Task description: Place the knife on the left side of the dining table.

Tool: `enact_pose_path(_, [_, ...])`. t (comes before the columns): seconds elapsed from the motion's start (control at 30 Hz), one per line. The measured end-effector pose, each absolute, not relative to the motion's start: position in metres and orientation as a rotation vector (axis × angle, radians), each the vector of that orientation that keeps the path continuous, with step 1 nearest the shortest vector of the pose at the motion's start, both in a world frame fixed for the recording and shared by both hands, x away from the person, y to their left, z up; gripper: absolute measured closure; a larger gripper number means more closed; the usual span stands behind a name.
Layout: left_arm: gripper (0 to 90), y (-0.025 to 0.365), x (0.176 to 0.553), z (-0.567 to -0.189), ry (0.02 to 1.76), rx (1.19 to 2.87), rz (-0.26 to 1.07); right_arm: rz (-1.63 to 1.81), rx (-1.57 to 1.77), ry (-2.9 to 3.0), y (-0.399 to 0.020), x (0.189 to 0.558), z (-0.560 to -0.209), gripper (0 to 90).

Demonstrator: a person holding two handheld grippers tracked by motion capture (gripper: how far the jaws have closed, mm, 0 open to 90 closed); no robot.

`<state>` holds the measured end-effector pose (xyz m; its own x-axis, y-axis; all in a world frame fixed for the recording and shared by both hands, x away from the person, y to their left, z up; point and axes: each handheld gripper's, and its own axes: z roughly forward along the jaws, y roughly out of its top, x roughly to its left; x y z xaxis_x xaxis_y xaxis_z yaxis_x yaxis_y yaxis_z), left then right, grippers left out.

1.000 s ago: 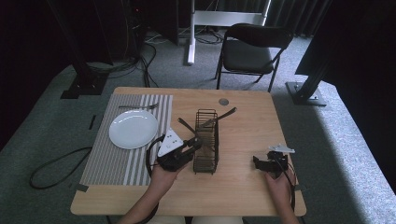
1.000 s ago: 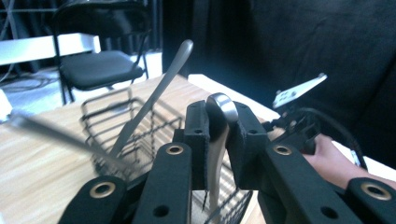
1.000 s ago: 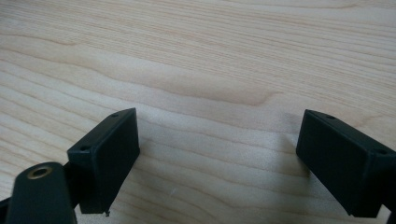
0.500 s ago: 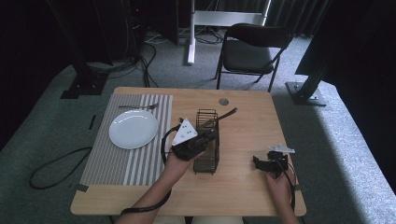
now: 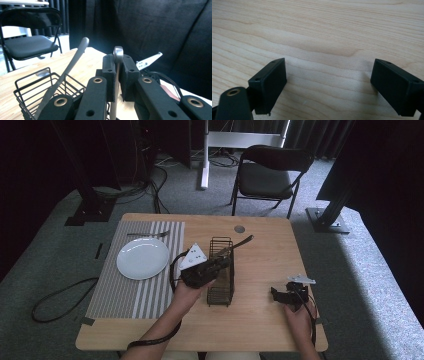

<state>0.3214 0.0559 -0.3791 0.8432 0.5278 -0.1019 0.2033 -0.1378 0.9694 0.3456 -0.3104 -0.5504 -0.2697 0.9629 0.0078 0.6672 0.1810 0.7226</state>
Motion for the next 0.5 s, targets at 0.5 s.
enact_pose_path(0.5, [83.9, 0.072, 0.306, -0.327, 0.356, 1.673, 0.346, 0.865, 1.528, 2.007, -0.310, 0.346, -0.550, 12.5])
